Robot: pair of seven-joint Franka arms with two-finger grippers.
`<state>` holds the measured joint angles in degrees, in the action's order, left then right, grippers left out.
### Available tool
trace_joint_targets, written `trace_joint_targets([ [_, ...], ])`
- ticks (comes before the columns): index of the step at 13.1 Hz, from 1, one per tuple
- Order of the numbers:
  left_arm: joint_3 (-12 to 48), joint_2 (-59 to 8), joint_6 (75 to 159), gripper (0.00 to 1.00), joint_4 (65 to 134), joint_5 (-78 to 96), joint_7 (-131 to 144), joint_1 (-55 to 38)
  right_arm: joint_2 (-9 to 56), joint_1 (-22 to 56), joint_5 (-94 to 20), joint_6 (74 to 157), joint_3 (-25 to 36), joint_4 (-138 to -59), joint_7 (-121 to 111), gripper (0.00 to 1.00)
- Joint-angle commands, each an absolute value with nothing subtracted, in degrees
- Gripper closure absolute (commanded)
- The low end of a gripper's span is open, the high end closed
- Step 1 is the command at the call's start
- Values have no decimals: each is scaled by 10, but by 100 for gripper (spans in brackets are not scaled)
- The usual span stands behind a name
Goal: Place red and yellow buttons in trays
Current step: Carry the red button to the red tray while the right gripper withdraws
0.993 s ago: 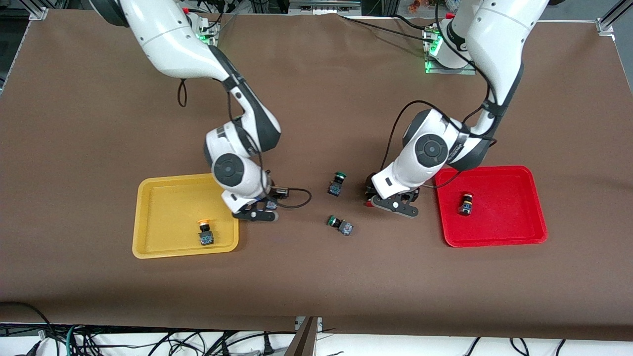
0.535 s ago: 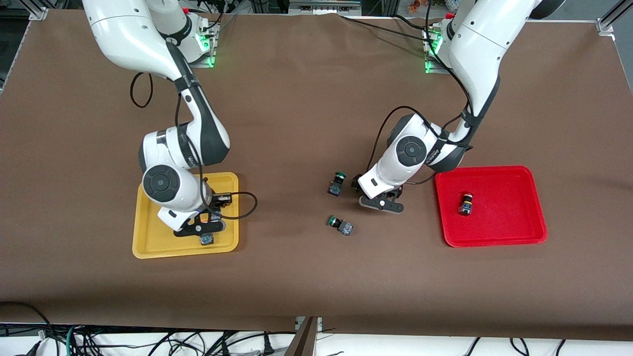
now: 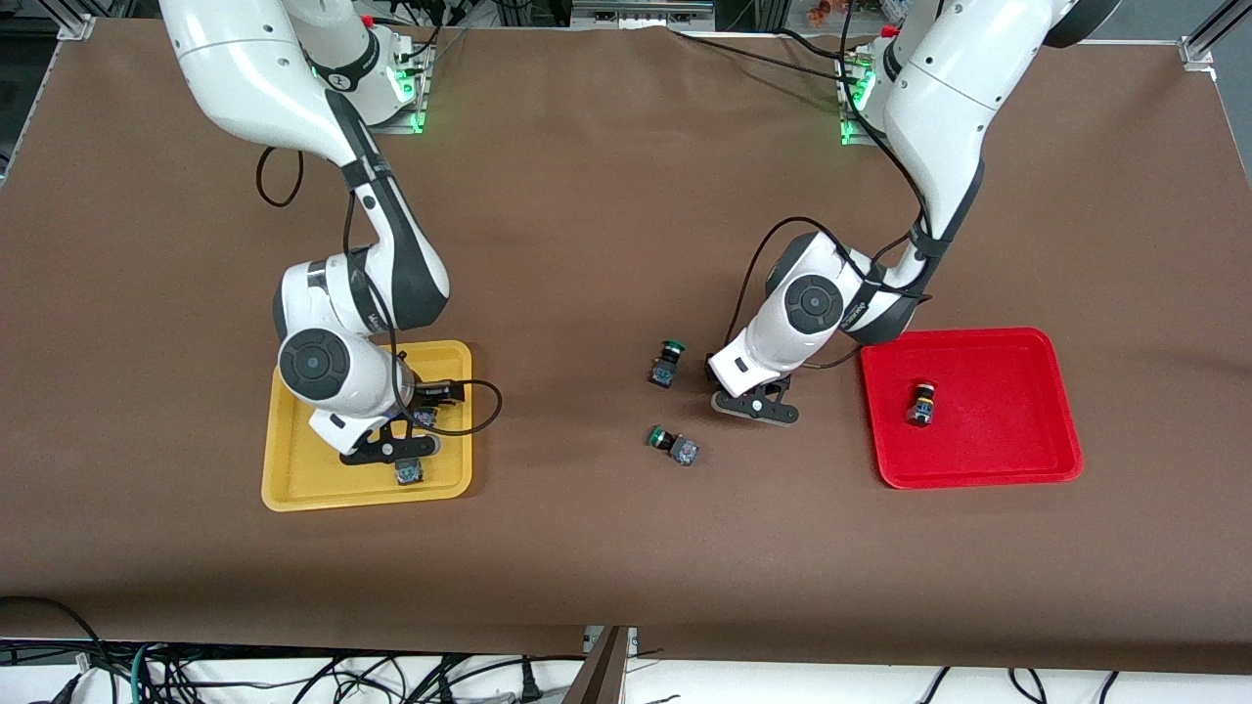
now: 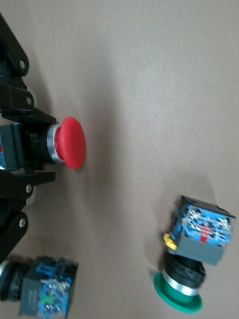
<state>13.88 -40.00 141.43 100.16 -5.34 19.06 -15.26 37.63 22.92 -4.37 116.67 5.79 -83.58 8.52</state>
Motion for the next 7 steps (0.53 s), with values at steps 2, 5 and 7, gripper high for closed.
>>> trace_joint_targets([
  [2,127,-318,1256,100,981,-131,182,-128,263,234,-48,1088,55,-849,95,1],
  [5,127,-288,1124,100,934,-138,53,-53,182,232,-42,1000,59,-850,98,0],
  [7,127,-287,1116,100,924,-148,-108,36,139,231,-40,949,73,-852,91,0],
])
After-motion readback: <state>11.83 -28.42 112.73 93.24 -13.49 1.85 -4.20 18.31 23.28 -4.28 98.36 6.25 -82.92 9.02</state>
